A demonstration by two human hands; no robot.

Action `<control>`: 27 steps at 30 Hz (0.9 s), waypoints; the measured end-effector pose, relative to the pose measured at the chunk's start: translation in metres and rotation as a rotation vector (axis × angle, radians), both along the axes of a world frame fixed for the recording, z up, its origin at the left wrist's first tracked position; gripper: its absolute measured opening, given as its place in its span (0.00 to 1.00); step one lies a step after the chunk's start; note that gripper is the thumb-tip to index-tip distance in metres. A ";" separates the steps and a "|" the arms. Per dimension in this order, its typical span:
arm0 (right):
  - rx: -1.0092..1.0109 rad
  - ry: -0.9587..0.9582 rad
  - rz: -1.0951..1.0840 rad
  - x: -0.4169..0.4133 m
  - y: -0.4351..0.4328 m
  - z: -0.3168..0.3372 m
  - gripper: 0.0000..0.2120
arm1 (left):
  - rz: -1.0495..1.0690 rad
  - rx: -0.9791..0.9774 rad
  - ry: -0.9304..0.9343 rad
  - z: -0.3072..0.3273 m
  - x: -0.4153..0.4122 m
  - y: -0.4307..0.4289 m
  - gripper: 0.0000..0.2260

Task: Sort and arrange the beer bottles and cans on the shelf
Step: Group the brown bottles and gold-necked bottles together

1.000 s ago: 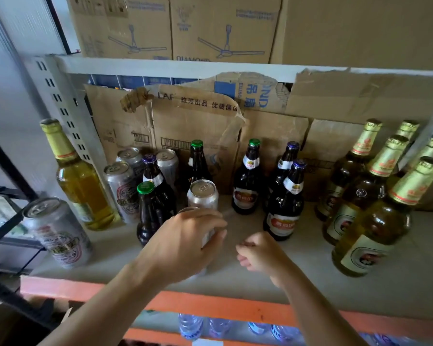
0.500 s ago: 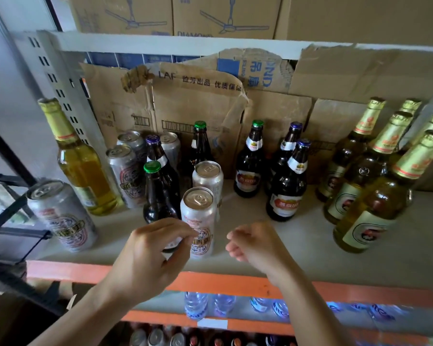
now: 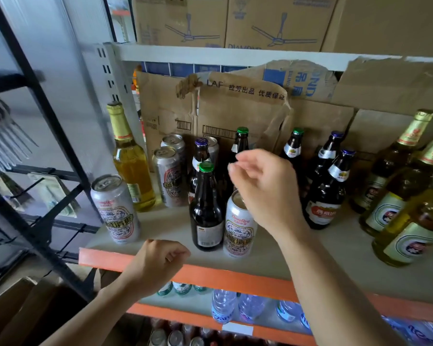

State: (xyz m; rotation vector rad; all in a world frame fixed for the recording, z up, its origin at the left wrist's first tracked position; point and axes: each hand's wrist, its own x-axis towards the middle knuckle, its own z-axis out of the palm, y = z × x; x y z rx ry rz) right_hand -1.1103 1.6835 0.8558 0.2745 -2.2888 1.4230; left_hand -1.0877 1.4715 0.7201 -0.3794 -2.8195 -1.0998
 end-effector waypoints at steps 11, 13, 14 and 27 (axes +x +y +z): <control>0.316 -0.249 -0.263 -0.034 -0.078 -0.024 0.21 | -0.043 -0.034 -0.086 -0.005 0.010 -0.021 0.18; 0.329 -0.227 -0.272 -0.033 -0.077 -0.028 0.20 | -0.059 -0.026 -0.100 -0.007 0.009 -0.024 0.20; 0.317 -0.220 -0.268 -0.034 -0.077 -0.028 0.19 | -0.059 -0.024 -0.110 -0.008 0.009 -0.027 0.20; -0.144 -0.210 0.150 -0.037 -0.047 0.010 0.14 | -0.039 0.412 -0.520 0.007 0.006 -0.045 0.34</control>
